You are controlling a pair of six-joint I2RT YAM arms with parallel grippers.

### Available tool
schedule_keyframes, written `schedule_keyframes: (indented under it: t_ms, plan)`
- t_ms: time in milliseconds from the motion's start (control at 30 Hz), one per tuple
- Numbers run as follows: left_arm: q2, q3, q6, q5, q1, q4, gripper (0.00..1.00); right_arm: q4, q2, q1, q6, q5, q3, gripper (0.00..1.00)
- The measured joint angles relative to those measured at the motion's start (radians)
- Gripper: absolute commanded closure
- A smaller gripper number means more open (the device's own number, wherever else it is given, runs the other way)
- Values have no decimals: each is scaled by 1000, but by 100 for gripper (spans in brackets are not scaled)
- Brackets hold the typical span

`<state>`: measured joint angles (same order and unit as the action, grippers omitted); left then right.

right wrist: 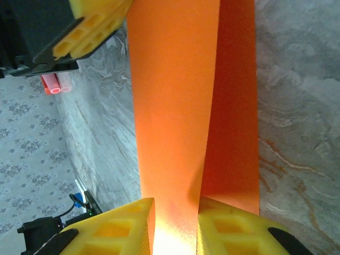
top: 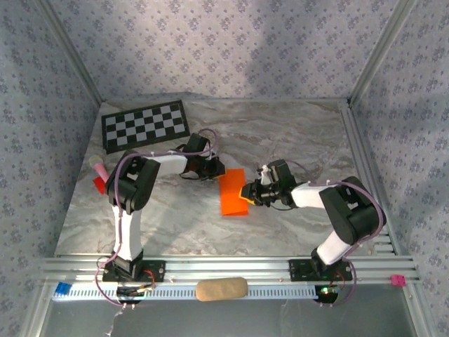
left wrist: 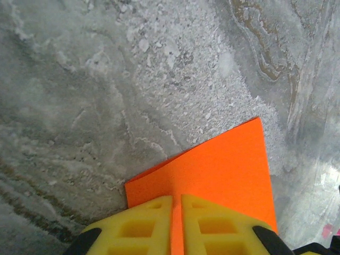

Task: Fold a paper plane with a square sheet of paper (pick it up from the middle)
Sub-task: Third fold the triangle at the center of the table.

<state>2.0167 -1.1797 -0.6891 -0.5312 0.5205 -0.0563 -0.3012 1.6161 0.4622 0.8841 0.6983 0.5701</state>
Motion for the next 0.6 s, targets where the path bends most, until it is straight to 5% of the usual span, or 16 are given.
schedule_keyframes:
  t_ms: [333, 600]
  plan:
    - [0, 0, 0, 0, 10, 7, 80, -14, 13, -13, -1, 10, -4, 83]
    - [-48, 14, 17, 14, 25, 23, 43, -23, 15, -21, 3, 9, -18, 91]
